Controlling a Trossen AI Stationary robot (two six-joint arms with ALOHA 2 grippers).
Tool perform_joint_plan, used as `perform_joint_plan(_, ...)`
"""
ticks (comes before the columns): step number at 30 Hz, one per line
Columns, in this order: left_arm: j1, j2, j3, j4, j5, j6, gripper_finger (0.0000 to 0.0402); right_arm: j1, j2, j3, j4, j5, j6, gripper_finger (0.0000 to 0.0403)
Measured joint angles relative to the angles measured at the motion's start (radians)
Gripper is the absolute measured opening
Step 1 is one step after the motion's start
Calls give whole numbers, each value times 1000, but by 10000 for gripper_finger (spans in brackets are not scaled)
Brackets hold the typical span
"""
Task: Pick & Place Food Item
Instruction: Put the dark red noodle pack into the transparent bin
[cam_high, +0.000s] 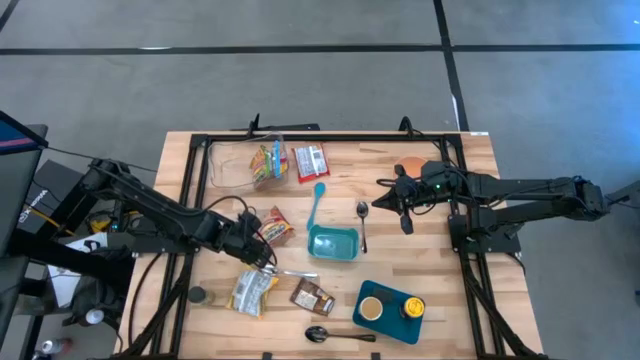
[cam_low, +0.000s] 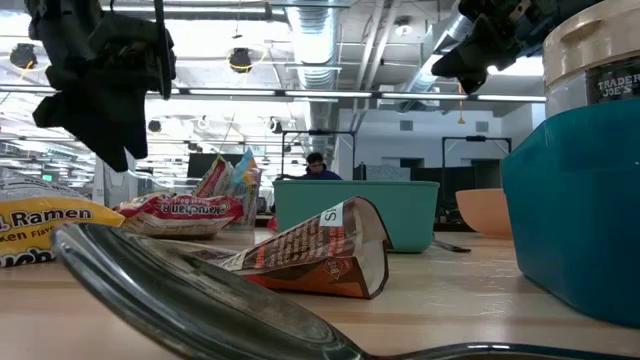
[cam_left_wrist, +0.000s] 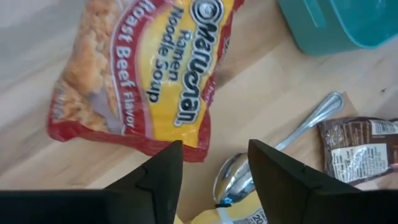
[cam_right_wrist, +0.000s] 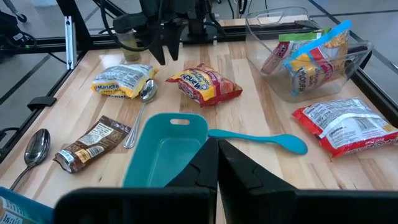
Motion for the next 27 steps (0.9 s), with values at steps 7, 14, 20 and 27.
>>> perform_joint_plan(7, 0, 0, -47, 45, 10, 0, 153, 0, 0, 0, 0, 0, 0, 0)
perform_joint_plan(14, 0, 0, -56, 47, 30, 2, 131, 0, 2, 0, 0, 0, 0, 0)
perform_joint_plan(20, 0, 10, -56, 56, -1, 4, 110, 0, 2, 0, -1, 0, 0, 0)
perform_joint_plan(27, 0, 40, -56, 57, -7, 5, 96, 0, 2, 0, -1, 0, -2, 0)
